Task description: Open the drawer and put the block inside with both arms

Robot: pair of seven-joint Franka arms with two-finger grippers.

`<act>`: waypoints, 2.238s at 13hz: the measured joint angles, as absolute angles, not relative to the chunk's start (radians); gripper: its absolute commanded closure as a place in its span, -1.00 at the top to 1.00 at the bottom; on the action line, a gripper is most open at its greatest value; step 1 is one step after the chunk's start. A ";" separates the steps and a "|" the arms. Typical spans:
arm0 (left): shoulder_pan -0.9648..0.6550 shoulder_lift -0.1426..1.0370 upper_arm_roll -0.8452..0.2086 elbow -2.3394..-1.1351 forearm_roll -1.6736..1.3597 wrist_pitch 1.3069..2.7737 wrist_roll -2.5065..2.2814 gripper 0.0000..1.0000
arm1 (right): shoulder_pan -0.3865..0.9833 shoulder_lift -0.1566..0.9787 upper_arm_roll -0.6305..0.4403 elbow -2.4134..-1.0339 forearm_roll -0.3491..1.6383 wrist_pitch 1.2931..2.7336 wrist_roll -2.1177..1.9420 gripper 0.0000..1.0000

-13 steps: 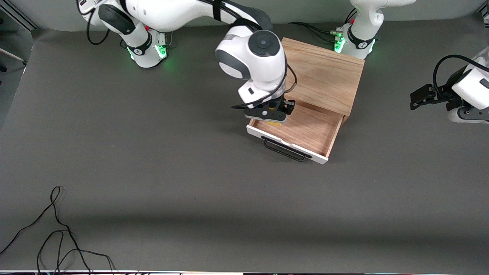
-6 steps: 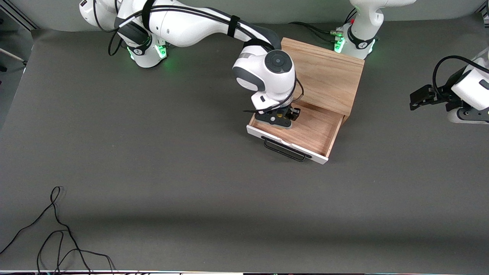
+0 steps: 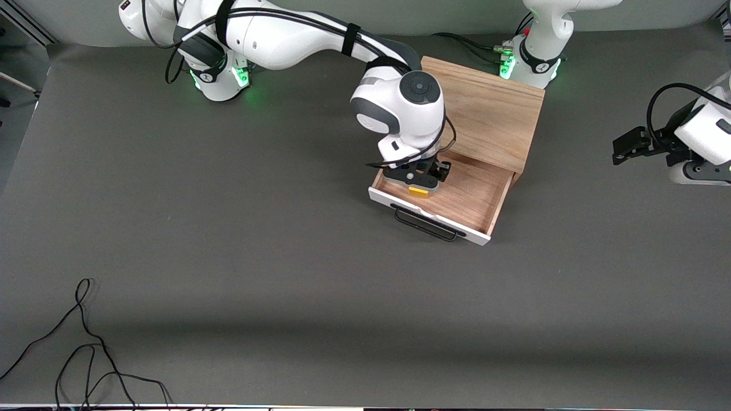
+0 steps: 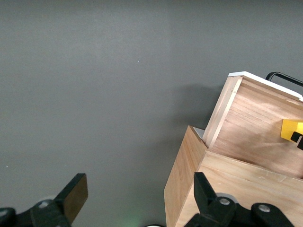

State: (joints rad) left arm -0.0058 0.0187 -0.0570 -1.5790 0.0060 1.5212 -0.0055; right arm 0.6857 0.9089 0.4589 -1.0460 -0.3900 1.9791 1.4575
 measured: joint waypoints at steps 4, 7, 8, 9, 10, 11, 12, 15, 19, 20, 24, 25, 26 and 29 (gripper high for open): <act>-0.006 0.019 -0.057 -1.579 0.006 1.521 -0.005 1.00 | 0.691 0.900 0.461 -1.019 -0.391 1.975 1.458 1.00; -0.006 0.019 -0.057 -1.579 0.006 1.521 -0.005 1.00 | 0.671 0.818 0.473 -0.982 -0.392 1.877 1.458 1.00; -0.006 0.019 -0.057 -1.579 0.006 1.521 -0.005 1.00 | 0.637 0.774 0.497 -0.977 -0.392 1.827 1.456 1.00; -0.006 0.019 -0.057 -1.579 0.006 1.521 -0.005 1.00 | 0.585 0.726 0.530 -0.976 -0.392 1.765 1.438 1.00; -0.006 0.019 -0.057 -1.579 0.006 1.521 -0.005 1.00 | 0.526 0.684 0.559 -0.977 -0.390 1.708 1.395 1.00; -0.006 0.019 -0.057 -1.579 0.006 1.521 -0.005 1.00 | 0.463 0.649 0.578 -0.978 -0.376 1.665 1.335 1.00; -0.006 0.019 -0.057 -1.579 0.006 1.521 -0.005 1.00 | 0.397 0.617 0.586 -0.981 -0.340 1.634 1.260 1.00; -0.006 0.019 -0.056 -1.579 0.006 1.521 -0.005 1.00 | 0.194 0.517 0.573 -1.050 -0.238 1.596 0.971 1.00; -0.006 0.019 -0.056 -1.579 0.006 1.521 -0.005 1.00 | 0.136 0.372 0.248 -1.174 0.003 1.589 0.593 1.00; -0.006 0.019 -0.056 -1.579 0.006 1.521 -0.005 1.00 | 0.133 0.337 0.166 -1.215 0.043 1.592 0.516 1.00; -0.006 0.019 -0.056 -1.579 0.006 1.521 -0.005 1.00 | 0.130 0.185 -0.046 -1.456 0.068 1.643 0.379 1.00; -0.006 0.019 -0.056 -1.579 0.006 1.521 -0.005 1.00 | 0.129 0.138 -0.068 -1.541 0.068 1.693 0.374 1.00; -0.006 0.019 -0.056 -1.579 0.006 1.521 -0.005 1.00 | 0.131 0.089 -0.081 -1.633 0.067 1.760 0.373 1.00; -0.006 0.019 -0.056 -1.579 0.006 1.521 -0.005 1.00 | 0.132 0.001 -0.114 -1.786 0.065 1.867 0.348 1.00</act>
State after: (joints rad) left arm -0.0057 0.0194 -0.0564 -1.5790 0.0060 1.5213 -0.0046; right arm 0.1320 0.0013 -0.1137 -1.7857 0.0654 1.8674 0.3479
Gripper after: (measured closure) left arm 0.000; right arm 0.000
